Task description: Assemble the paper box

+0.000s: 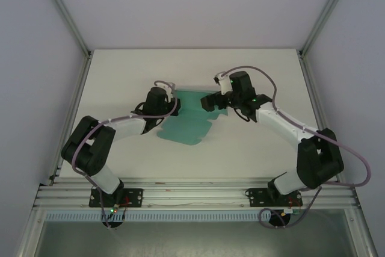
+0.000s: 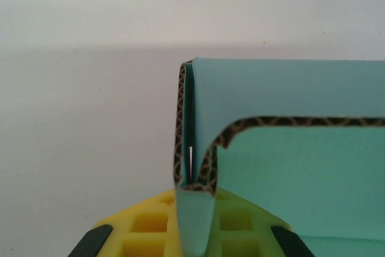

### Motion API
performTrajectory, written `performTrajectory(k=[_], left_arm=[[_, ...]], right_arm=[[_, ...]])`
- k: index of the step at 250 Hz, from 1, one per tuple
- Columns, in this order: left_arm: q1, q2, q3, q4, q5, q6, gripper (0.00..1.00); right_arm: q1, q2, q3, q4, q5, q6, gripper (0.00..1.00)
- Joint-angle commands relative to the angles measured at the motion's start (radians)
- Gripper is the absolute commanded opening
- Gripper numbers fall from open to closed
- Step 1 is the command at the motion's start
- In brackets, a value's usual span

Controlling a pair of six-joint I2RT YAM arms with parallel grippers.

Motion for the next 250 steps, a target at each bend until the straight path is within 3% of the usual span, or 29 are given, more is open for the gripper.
performTrajectory(k=[1, 38, 71, 133, 164, 186, 250], left_arm=[[-0.01, -0.016, 0.039, -0.018, -0.028, 0.019, 0.0], [-0.01, -0.012, 0.035, 0.0, 0.007, 0.027, 0.0], [-0.011, -0.016, 0.028, 0.008, 0.022, 0.025, 0.0], [-0.011, -0.026, 0.023, 0.004, 0.017, 0.009, 0.0], [-0.011, -0.013, 0.044, -0.022, 0.018, -0.009, 0.0], [-0.014, 0.002, 0.053, -0.02, 0.036, 0.005, 0.0], [-0.061, 0.022, 0.06, -0.019, 0.008, 0.055, 0.0]], right_arm=[[0.001, -0.139, -0.027, -0.014, 0.081, -0.018, 1.0], [-0.008, -0.29, -0.093, 0.028, 0.234, 0.007, 1.0], [-0.033, -0.28, -0.046, 0.011, 0.242, 0.015, 1.0], [-0.06, -0.118, 0.049, -0.114, 0.123, -0.007, 1.0], [-0.053, -0.07, 0.036, -0.109, 0.034, -0.033, 1.0], [-0.036, -0.036, 0.027, -0.079, 0.036, -0.046, 1.0], [-0.009, 0.042, -0.012, 0.215, 0.27, 0.086, 1.0]])
